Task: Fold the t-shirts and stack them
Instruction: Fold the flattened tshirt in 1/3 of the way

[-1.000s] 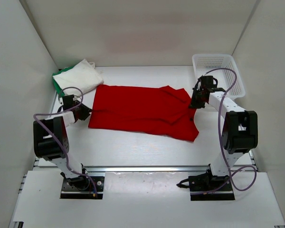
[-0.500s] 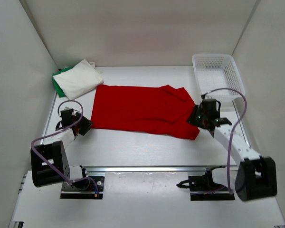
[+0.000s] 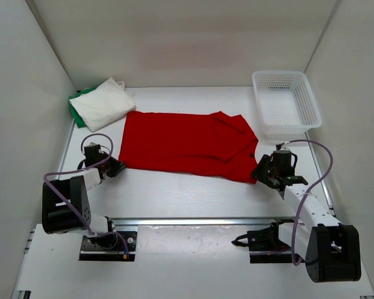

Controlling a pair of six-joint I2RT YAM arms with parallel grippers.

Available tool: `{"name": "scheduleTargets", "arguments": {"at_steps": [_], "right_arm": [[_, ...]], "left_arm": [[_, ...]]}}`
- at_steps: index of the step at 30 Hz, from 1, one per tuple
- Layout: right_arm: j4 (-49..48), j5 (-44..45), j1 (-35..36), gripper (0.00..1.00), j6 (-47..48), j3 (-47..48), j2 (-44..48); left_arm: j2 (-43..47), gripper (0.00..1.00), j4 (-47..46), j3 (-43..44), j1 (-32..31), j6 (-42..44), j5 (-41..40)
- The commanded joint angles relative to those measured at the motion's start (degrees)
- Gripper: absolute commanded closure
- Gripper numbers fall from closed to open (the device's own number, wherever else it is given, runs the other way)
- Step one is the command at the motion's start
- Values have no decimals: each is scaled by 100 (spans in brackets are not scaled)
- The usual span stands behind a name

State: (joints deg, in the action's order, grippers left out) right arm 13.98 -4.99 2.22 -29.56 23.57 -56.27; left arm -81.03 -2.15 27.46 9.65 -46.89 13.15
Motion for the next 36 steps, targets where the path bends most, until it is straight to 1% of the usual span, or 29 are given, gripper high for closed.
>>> {"name": "scheduleTargets", "arguments": {"at_steps": [1,2,3,5,6,7,8,11,13,14,17,19,20,21,22,24,25,26,27,29,30,33,36], "right_arm": [[-466,-27,51,64,21,16,-173],[-484,-115,51,73,21,-19,-252],[-545,-177,94,77,-14,24,-305],[-633,-239,95,85,12,24,-367],[-642,-300,34,90,12,42,-402],[-642,-266,-28,97,-6,51,-385],[-651,-248,-28,99,3,103,-402],[-616,-81,-151,100,-14,357,-419],[-589,-150,-213,100,56,656,-568],[-702,-142,-404,100,47,692,-604],[-905,-273,-617,100,29,684,-867],[-862,-231,-539,100,47,596,-938],[-836,-4,-451,98,64,535,-930],[-792,129,-381,90,47,473,-851],[-757,122,-389,86,47,395,-720],[-573,-36,-398,72,38,289,-482],[-493,-106,-337,67,-14,271,-238],[-318,-90,-249,66,-6,210,17],[-134,-29,-109,61,-49,183,141],[7,51,-37,58,-137,-45,668],[8,-79,-63,58,-164,-98,748],[-114,-414,-213,58,-348,-414,837],[-219,-362,-213,58,-340,-503,679]], "left_arm": [[-35,82,-110,-13,1,-30,-14],[-18,86,-119,-22,-7,-22,-23],[0,88,-119,-74,37,-39,-14],[44,97,-154,-22,72,-39,12],[35,100,-136,22,46,-39,-14],[61,100,-136,48,89,4,-14],[70,100,-128,101,64,-30,-5],[35,100,4,329,29,57,-127],[44,100,74,479,37,84,-189],[35,100,109,566,63,110,-207],[-35,100,136,655,177,137,-207],[-96,100,101,655,212,172,-172],[-123,100,84,638,152,154,-181],[-193,100,66,629,151,128,-103],[-228,100,75,576,160,102,-102],[-211,100,22,532,178,67,-22],[-159,100,48,506,151,75,-23],[-123,100,57,471,177,119,3],[-97,100,109,453,117,93,-31],[26,100,110,374,81,119,-93],[70,100,110,330,90,102,-84],[79,100,127,339,81,101,30],[202,100,119,234,107,110,91]]}}
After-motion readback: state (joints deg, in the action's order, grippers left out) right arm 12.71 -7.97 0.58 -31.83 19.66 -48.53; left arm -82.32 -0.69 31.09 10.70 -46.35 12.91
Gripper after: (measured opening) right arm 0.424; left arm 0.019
